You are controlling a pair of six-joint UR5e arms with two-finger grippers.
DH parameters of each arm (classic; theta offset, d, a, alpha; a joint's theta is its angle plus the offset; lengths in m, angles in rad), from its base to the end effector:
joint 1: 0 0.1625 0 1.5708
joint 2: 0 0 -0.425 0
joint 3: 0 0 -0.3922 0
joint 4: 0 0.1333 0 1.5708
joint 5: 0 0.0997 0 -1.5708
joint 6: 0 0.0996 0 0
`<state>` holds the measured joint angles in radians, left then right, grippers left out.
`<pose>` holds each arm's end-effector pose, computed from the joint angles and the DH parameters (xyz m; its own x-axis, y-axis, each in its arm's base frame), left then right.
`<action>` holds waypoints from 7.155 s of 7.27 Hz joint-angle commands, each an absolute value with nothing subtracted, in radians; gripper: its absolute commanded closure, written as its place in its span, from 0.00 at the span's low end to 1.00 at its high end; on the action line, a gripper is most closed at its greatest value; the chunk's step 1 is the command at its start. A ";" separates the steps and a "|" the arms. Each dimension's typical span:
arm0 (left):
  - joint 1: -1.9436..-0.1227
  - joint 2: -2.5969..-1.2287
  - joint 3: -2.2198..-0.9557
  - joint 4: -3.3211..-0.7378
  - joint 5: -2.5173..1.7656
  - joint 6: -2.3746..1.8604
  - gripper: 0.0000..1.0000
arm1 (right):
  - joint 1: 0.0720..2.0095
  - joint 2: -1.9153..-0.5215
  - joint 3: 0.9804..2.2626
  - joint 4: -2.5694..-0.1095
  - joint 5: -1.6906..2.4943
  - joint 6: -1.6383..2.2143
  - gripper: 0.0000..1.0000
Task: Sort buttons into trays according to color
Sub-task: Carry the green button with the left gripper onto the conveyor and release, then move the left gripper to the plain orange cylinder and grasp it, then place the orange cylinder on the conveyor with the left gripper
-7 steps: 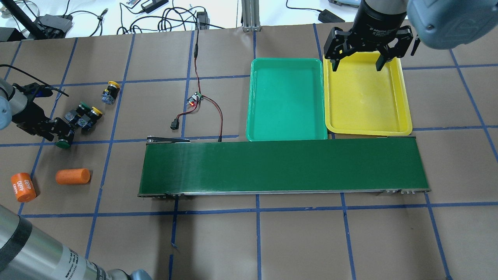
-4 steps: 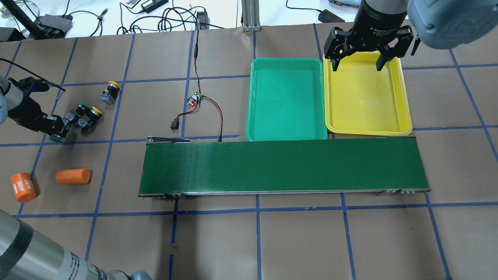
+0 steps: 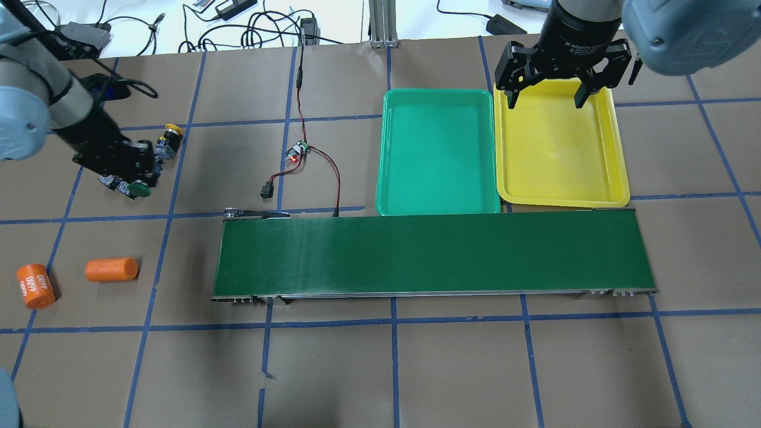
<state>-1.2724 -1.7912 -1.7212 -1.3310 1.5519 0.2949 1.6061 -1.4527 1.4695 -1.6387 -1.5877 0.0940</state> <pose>0.0308 -0.5600 0.3233 -0.9984 -0.0081 0.0559 -0.0014 0.9928 0.1196 0.1508 -0.5419 0.4836 -0.9982 0.0594 0.0120 0.0587 0.9969 -0.0524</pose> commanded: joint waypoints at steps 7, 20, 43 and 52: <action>-1.542 -1.678 -2.029 -1.213 1.559 0.020 0.73 | 1.606 -1.450 1.470 -1.641 -1.589 0.091 0.00; -0.868 -1.822 -1.947 -1.210 1.562 0.709 0.00 | 1.598 -1.451 1.489 -1.634 -1.586 0.080 0.00; -0.873 -1.890 -1.965 -1.157 1.562 0.721 0.75 | 1.600 -1.451 1.496 -1.629 -1.586 0.084 0.00; -1.502 -1.709 -1.974 -1.281 1.407 -0.106 0.77 | 1.600 -1.450 1.496 -1.629 -1.586 0.084 0.00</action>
<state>-1.4746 -1.7028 -1.9700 -1.2825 1.4386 -0.0713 1.5999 -1.4496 1.4956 -1.6291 -1.5861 0.0844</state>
